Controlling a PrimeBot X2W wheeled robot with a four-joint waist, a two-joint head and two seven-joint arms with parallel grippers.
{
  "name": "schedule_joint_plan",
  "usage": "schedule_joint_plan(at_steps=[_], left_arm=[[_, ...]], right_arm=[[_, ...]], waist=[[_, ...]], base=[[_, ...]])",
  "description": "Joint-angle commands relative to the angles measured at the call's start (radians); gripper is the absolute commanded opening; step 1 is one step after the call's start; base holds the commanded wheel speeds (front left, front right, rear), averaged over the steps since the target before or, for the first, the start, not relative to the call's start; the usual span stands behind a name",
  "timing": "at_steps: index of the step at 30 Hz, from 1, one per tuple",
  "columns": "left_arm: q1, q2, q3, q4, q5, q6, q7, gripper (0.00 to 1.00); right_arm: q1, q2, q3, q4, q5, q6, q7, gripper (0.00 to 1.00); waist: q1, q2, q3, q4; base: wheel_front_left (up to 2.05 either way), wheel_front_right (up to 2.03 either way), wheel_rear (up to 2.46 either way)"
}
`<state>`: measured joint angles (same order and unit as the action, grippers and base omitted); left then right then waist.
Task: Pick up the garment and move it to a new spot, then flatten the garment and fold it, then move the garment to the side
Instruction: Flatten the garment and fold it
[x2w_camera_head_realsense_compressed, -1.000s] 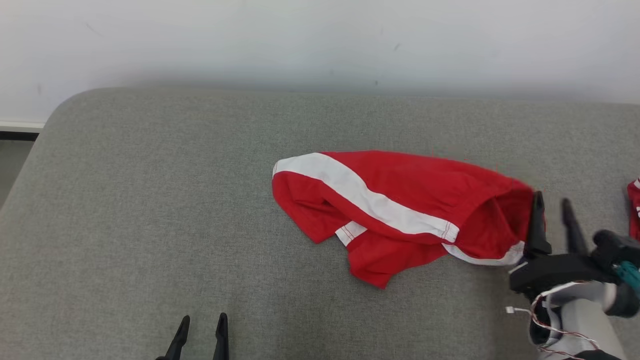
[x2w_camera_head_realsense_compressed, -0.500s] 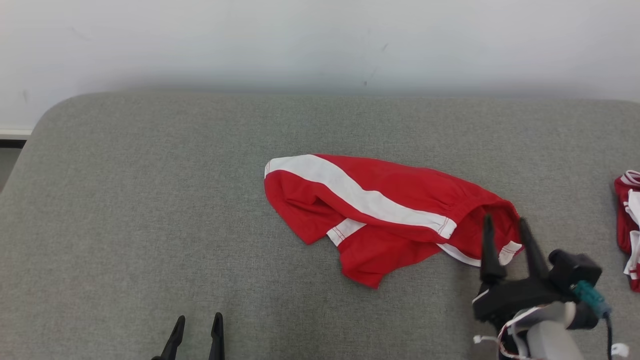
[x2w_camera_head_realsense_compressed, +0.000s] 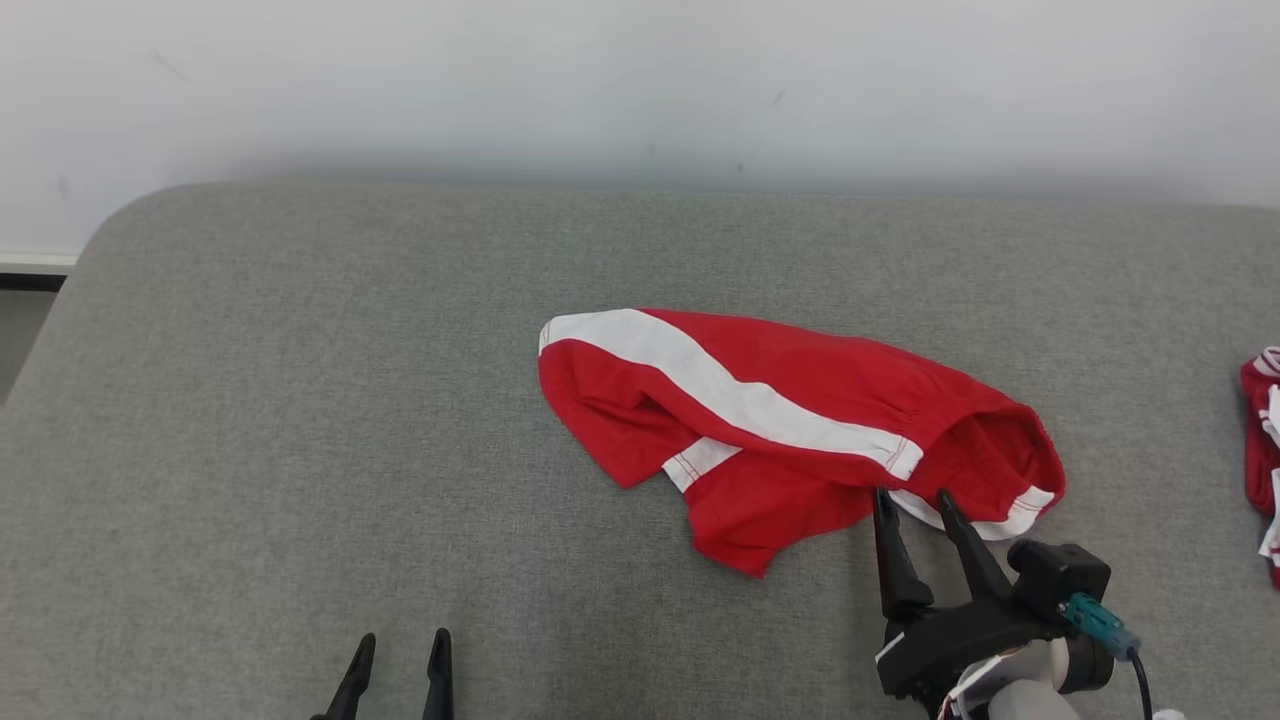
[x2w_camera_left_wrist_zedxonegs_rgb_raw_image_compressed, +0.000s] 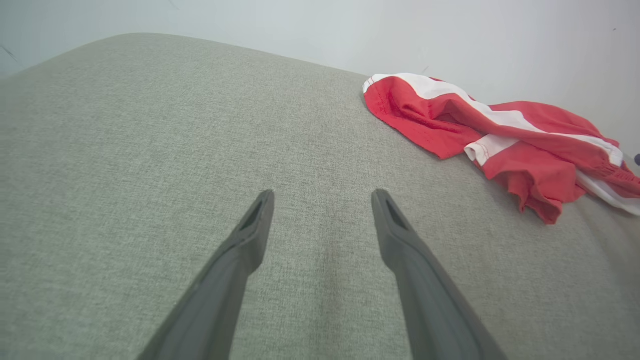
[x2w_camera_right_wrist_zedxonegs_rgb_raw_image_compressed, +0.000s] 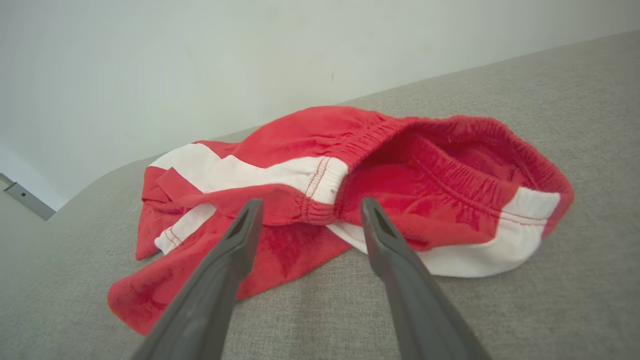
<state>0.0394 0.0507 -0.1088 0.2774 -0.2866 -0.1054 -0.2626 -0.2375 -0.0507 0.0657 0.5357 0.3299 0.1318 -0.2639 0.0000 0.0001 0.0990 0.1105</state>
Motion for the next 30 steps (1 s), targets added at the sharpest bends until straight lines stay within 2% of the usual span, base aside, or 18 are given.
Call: schedule_joint_plan(at_steps=[1, 10, 20, 22, 23, 24, 25, 26, 30], left_arm=[[0.006, 0.000, 0.002, 0.001, 0.009, -0.002, -0.003, 1.00], [-0.002, 0.000, -0.003, -0.003, 0.009, -0.007, -0.003, 1.00], [-0.024, 0.000, -0.001, -0.017, 0.006, -0.005, -0.003, 1.00], [-0.024, 0.000, -0.001, -0.014, 0.001, -0.002, -0.003, 1.00], [-0.025, 0.000, -0.001, -0.012, -0.001, -0.002, -0.003, 1.00], [-0.025, 0.000, -0.001, -0.012, -0.001, -0.002, -0.003, 1.00], [-0.027, 0.000, -0.002, -0.012, -0.002, -0.001, -0.003, 1.00], [-0.028, 0.000, -0.004, -0.012, -0.005, -0.001, -0.003, 1.00], [-0.030, 0.000, -0.007, -0.010, -0.011, 0.003, -0.003, 1.00]], right_arm=[[-0.015, 0.000, -0.003, 0.011, 0.002, -0.003, 0.000, 1.00], [-0.062, 0.000, -0.025, 0.079, -0.014, -0.003, 0.000, 1.00], [-0.098, 0.001, -0.030, 0.076, -0.016, -0.003, 0.000, 0.99], [-0.101, 0.001, -0.024, 0.066, -0.021, -0.003, 0.000, 0.86], [-0.101, 0.001, -0.020, 0.061, -0.016, -0.003, 0.000, 0.56], [-0.101, 0.001, -0.020, 0.061, -0.016, -0.003, 0.000, 0.56], [-0.101, 0.001, -0.015, 0.052, -0.013, -0.003, 0.000, 0.31], [-0.102, 0.001, -0.010, 0.041, -0.015, -0.003, 0.000, 0.00], [-0.096, 0.000, -0.002, -0.012, -0.004, -0.003, 0.000, 0.00]], waist=[[0.0000, -0.0001, 0.004, 0.007], [0.0000, -0.0001, 0.022, 0.036], [0.0000, -0.0001, 0.058, 0.043], [0.0000, -0.0001, 0.062, 0.041], [0.0000, -0.0001, 0.063, 0.039], [0.0000, -0.0001, 0.063, 0.039], [0.0000, -0.0001, 0.064, 0.037], [0.0000, -0.0001, 0.065, 0.035], [0.0000, -0.0001, 0.061, 0.023]], base=[[0.00, 0.00, 0.00], [0.00, 0.00, 0.00], [0.00, 0.00, 0.00], [0.00, 0.00, 0.00], [0.00, 0.00, 0.00], [0.00, 0.00, 0.00], [0.00, 0.00, 0.00], [0.00, 0.00, 0.00], [0.00, 0.00, 0.00]])
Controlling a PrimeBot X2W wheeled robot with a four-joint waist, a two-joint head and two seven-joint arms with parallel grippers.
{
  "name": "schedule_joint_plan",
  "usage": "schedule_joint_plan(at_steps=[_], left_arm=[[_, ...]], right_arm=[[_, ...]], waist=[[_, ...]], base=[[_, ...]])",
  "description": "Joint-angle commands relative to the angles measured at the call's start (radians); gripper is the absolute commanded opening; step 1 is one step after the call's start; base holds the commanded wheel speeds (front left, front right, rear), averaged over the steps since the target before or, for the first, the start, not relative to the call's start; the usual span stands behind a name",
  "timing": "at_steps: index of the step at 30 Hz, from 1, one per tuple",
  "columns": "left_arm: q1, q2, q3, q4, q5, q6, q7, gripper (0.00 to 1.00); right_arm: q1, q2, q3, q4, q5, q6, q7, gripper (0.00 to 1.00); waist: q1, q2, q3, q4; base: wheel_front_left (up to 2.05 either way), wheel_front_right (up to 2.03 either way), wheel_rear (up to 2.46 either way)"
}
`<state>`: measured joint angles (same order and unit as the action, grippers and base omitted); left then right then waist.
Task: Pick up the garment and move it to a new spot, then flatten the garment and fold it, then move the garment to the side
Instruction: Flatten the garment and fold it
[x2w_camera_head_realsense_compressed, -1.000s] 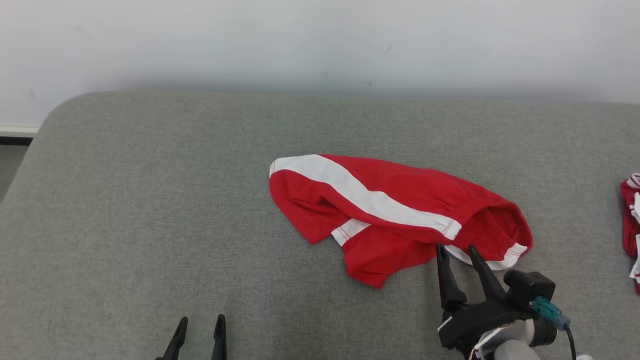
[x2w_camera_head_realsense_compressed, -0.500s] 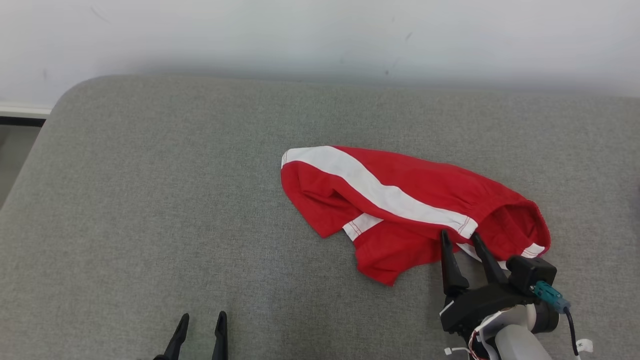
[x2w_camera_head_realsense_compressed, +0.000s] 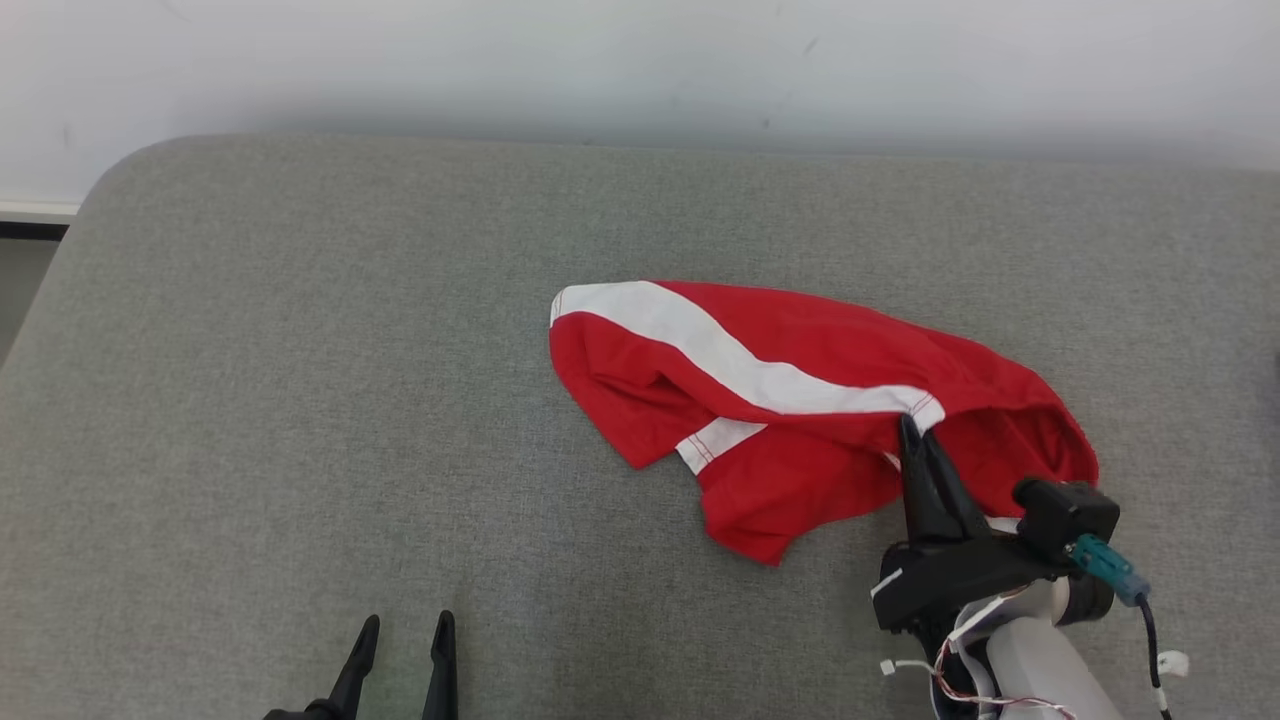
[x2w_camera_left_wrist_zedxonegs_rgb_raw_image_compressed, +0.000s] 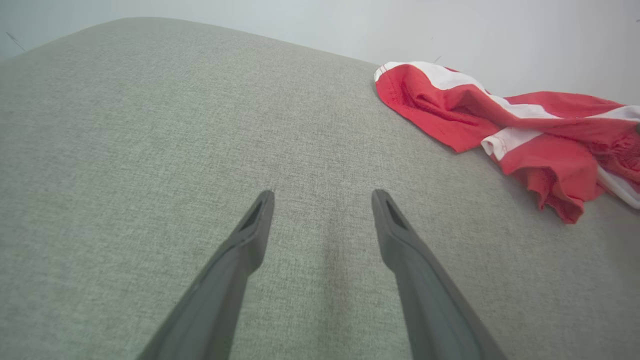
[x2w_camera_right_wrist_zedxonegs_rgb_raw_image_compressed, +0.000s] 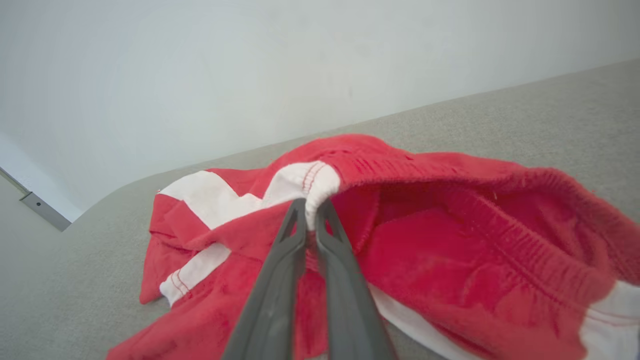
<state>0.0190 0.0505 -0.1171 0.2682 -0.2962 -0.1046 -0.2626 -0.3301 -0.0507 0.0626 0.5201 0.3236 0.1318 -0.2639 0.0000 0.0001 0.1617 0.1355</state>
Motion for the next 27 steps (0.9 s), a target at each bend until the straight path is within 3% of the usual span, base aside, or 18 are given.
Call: schedule_joint_plan(at_steps=[1, 15, 27], left_arm=[[-0.010, 0.000, 0.001, 0.000, -0.002, 0.002, -0.003, 1.00], [0.028, 0.000, 0.009, 0.009, -0.008, 0.004, -0.003, 1.00], [0.076, 0.000, 0.033, 0.017, 0.003, 0.001, -0.003, 1.00]], right_arm=[[0.000, 0.000, 0.001, -0.011, 0.002, -0.003, 0.000, 0.00], [0.044, -0.037, 0.016, -0.170, 0.041, -0.003, 0.000, 0.00], [0.255, -0.215, 0.184, -0.190, 0.226, -0.003, 0.018, 0.00]], waist=[[0.0000, -0.0001, -0.005, -0.005], [0.0000, -0.0001, -0.077, -0.064], [0.0000, -0.0001, -0.142, -0.106]], base=[[0.00, 0.00, 0.00], [0.00, 0.00, 0.00], [0.00, 0.00, 0.00]])
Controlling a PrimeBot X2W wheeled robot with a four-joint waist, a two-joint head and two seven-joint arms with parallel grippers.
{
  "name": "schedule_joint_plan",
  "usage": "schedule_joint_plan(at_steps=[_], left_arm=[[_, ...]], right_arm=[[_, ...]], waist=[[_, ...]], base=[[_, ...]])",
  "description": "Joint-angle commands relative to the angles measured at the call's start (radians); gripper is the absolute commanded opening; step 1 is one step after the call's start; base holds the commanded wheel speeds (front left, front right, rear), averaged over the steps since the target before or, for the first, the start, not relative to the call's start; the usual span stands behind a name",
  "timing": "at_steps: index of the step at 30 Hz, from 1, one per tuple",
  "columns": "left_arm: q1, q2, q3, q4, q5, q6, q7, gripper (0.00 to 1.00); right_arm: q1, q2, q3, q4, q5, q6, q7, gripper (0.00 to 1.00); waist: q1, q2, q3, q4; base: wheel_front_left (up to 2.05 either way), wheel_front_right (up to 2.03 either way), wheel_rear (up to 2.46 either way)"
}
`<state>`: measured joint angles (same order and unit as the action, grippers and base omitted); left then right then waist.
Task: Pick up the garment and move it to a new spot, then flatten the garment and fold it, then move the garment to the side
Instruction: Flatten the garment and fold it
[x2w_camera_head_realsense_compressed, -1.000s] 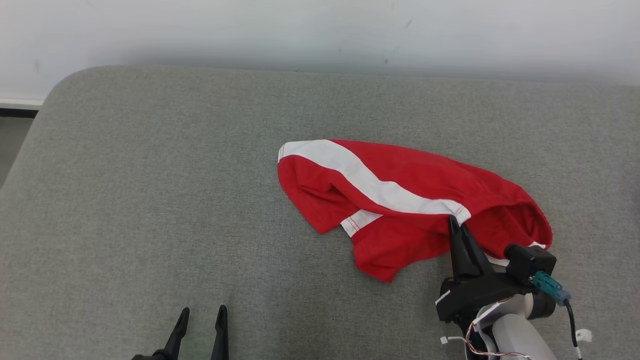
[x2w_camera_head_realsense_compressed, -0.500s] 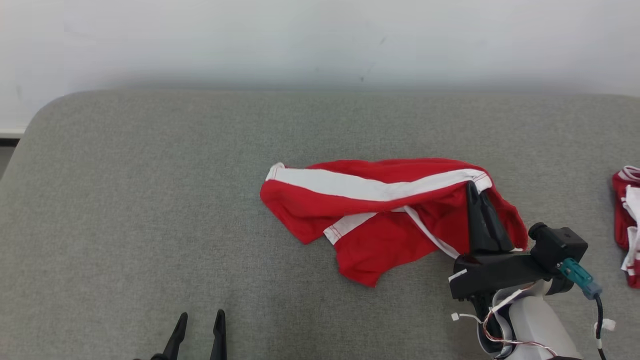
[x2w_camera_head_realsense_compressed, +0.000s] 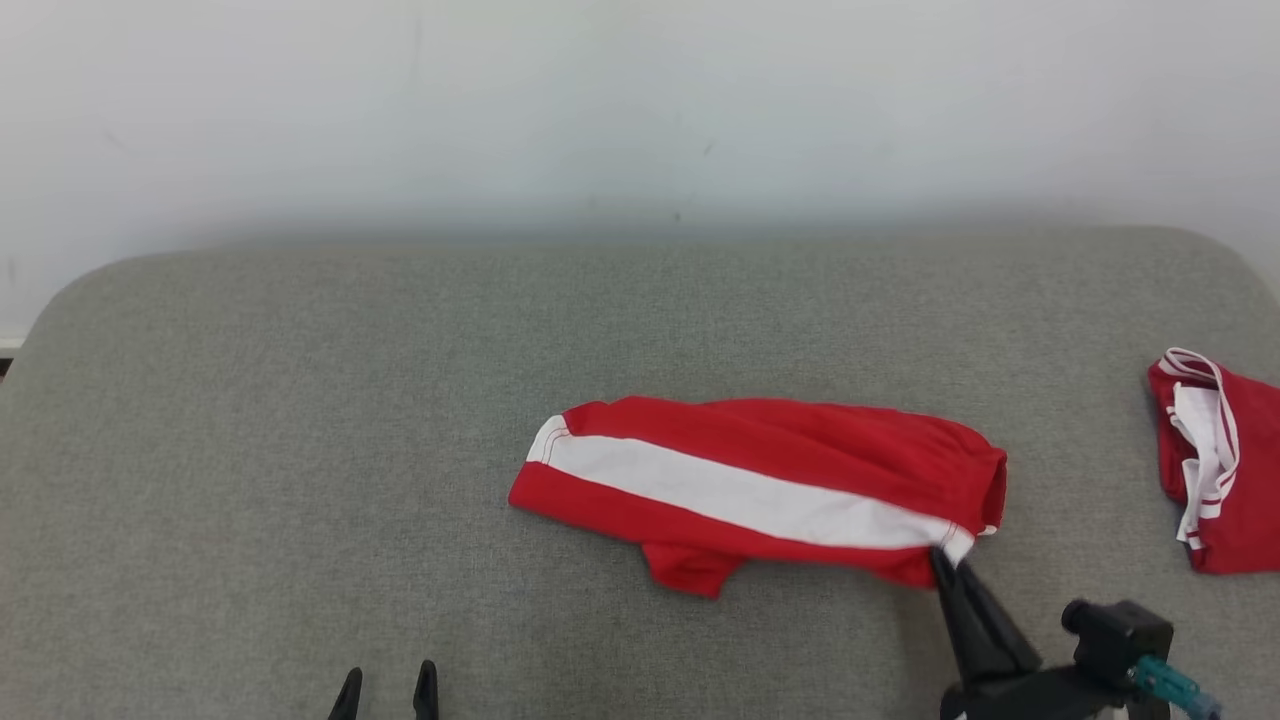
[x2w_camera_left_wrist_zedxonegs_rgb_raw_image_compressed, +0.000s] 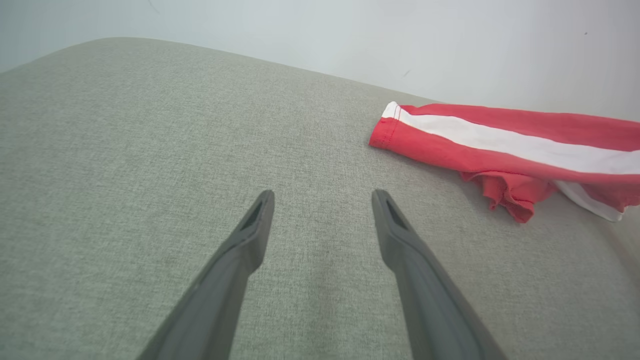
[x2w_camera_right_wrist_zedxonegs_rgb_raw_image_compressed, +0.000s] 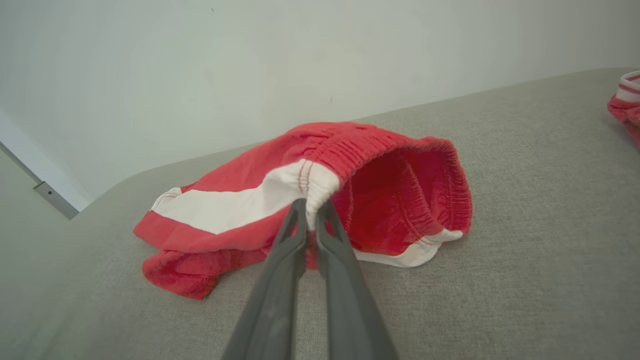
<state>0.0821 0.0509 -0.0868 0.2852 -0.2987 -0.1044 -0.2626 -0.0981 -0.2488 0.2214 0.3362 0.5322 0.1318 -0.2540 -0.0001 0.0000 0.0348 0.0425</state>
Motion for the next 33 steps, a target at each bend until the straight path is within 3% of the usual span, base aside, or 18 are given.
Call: schedule_joint_plan(at_steps=[1, 5, 11, 12, 14, 21, 25, 33], left_arm=[[0.017, -0.001, 0.004, 0.000, 0.008, 0.000, -0.003, 1.00], [0.019, -0.001, 0.012, 0.000, 0.013, -0.005, -0.003, 1.00], [0.016, -0.001, 0.011, -0.004, 0.020, -0.008, -0.003, 1.00], [0.016, -0.001, 0.009, -0.002, 0.020, -0.007, -0.003, 1.00], [0.001, -0.001, -0.007, 0.001, 0.015, -0.010, -0.003, 1.00], [-0.075, -0.001, -0.070, 0.016, -0.013, -0.019, -0.003, 1.00], [-0.170, 0.000, -0.147, 0.100, -0.047, -0.026, -0.003, 1.00], [-0.263, 0.001, -0.213, 0.208, -0.137, -0.026, -0.003, 1.00]], right_arm=[[0.039, -0.034, 0.040, -0.004, 0.035, -0.003, 0.017, 0.00], [0.083, -0.094, 0.071, 0.016, 0.109, -0.003, 0.042, 0.00], [0.090, -0.142, 0.070, 0.069, 0.080, -0.003, 0.022, 0.00], [0.085, -0.145, 0.061, 0.087, 0.073, -0.003, 0.016, 0.39], [0.064, -0.147, 0.019, 0.135, 0.008, -0.003, 0.004, 1.00], [0.030, -0.085, -0.144, 0.116, -0.166, -0.003, -0.011, 1.00], [0.024, -0.009, -0.243, 0.056, -0.277, -0.003, -0.011, 1.00], [0.015, 0.043, -0.265, 0.023, -0.328, -0.003, -0.011, 1.00]], waist=[[0.0001, 0.0000, -0.019, -0.015], [0.0001, 0.0000, -0.026, -0.024], [0.0001, 0.0000, -0.024, -0.035], [0.0001, 0.0000, -0.023, -0.038], [0.0001, 0.0000, -0.018, -0.043], [0.0001, 0.0000, 0.022, -0.062], [0.0001, 0.0000, 0.072, -0.087], [0.0001, 0.0000, 0.112, -0.130]], base=[[0.00, 0.00, 0.00], [0.00, 0.00, 0.00], [0.00, 0.00, 0.00], [0.00, 0.00, 0.00], [0.00, 0.00, 0.00], [0.00, 0.00, 0.00], [0.00, 0.00, 0.00], [0.00, 0.00, 0.00]])
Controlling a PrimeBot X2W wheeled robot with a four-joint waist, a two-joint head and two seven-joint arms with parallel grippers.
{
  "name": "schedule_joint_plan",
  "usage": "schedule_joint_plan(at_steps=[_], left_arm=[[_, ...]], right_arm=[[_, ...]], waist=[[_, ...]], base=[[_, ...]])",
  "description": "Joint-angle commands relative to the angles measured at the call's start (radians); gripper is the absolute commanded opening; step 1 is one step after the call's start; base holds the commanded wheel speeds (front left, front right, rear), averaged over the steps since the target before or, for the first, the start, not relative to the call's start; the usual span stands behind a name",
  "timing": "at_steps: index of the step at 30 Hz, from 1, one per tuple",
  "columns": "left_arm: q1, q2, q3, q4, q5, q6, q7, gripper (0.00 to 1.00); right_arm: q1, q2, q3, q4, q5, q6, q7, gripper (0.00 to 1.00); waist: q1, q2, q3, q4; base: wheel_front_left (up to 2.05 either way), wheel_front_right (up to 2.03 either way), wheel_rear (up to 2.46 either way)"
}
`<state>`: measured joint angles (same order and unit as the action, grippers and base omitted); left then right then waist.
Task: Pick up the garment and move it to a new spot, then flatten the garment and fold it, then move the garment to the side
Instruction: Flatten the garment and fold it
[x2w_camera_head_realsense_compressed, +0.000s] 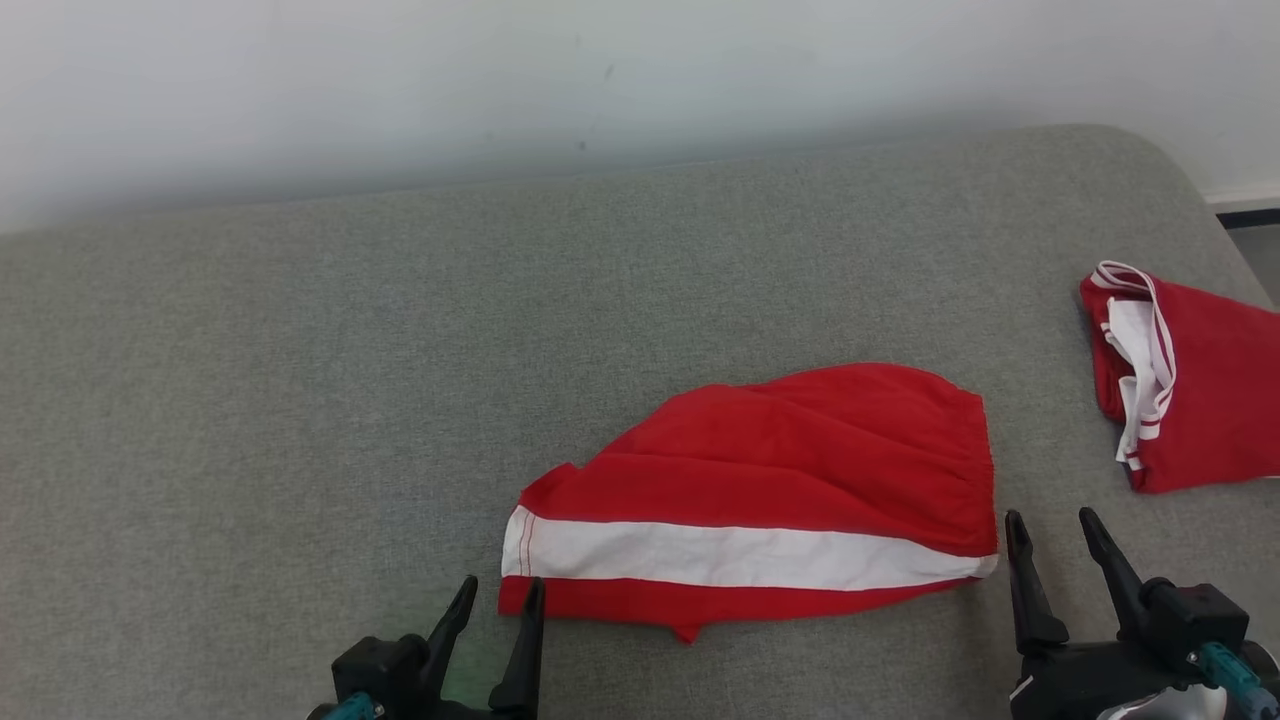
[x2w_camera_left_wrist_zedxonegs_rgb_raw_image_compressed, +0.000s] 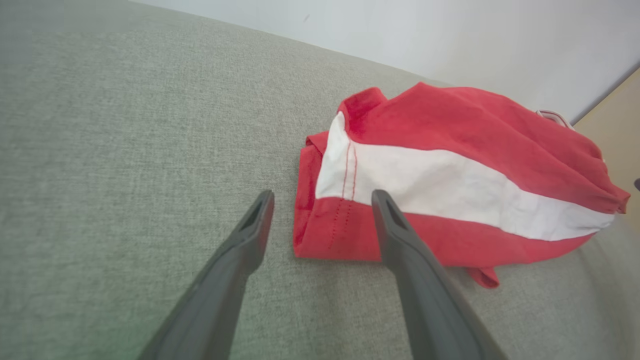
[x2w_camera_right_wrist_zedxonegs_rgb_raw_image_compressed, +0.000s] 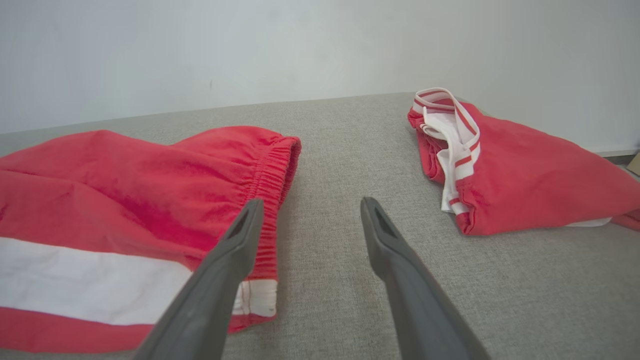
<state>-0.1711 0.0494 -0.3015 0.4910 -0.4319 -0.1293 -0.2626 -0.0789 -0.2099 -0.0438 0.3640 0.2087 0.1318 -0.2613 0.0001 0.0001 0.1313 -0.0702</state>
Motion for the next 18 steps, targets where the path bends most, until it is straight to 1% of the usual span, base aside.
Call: schedule_joint_plan(at_steps=[1, 5, 7, 8, 9, 13, 18], left_arm=[[-0.012, 0.002, 0.001, 0.006, -0.011, -0.002, -0.003, 1.00], [-0.011, 0.001, 0.012, 0.012, -0.043, -0.002, -0.003, 1.00], [-0.011, 0.001, 0.004, 0.012, -0.036, -0.002, -0.003, 1.00], [-0.009, 0.002, -0.008, 0.015, -0.051, -0.002, -0.003, 0.58], [-0.009, 0.002, -0.017, 0.010, -0.062, -0.002, -0.003, 0.00], [0.009, 0.002, -0.061, 0.009, -0.088, -0.001, -0.003, 0.00], [0.054, 0.002, -0.052, -0.018, -0.078, -0.001, -0.003, 0.00]], right_arm=[[-0.005, 0.006, -0.001, -0.005, -0.002, -0.003, -0.004, 1.00], [-0.006, 0.007, 0.003, -0.009, 0.002, -0.003, -0.004, 1.00], [-0.003, 0.011, 0.004, -0.012, 0.000, -0.003, -0.004, 1.00], [0.001, 0.009, 0.004, -0.014, 0.001, -0.003, -0.004, 1.00], [0.003, 0.007, 0.004, -0.014, 0.003, -0.003, -0.004, 1.00], [0.013, 0.002, -0.004, -0.008, 0.014, -0.003, -0.004, 1.00], [0.028, 0.010, -0.012, 0.003, 0.021, -0.003, -0.004, 1.00]], waist=[[-0.0001, -0.0001, 0.017, -0.020], [-0.0001, -0.0001, 0.021, -0.030], [-0.0001, -0.0001, 0.023, -0.032], [-0.0001, -0.0001, 0.024, -0.031], [-0.0001, -0.0001, 0.024, -0.030], [-0.0001, -0.0001, 0.008, -0.021], [-0.0001, -0.0001, -0.030, 0.002]], base=[[0.00, 0.00, 0.00], [0.00, 0.00, 0.00], [0.00, 0.00, 0.00], [0.00, 0.00, 0.00], [0.00, 0.00, 0.00], [0.00, 0.00, 0.00], [0.00, 0.00, 0.00]])
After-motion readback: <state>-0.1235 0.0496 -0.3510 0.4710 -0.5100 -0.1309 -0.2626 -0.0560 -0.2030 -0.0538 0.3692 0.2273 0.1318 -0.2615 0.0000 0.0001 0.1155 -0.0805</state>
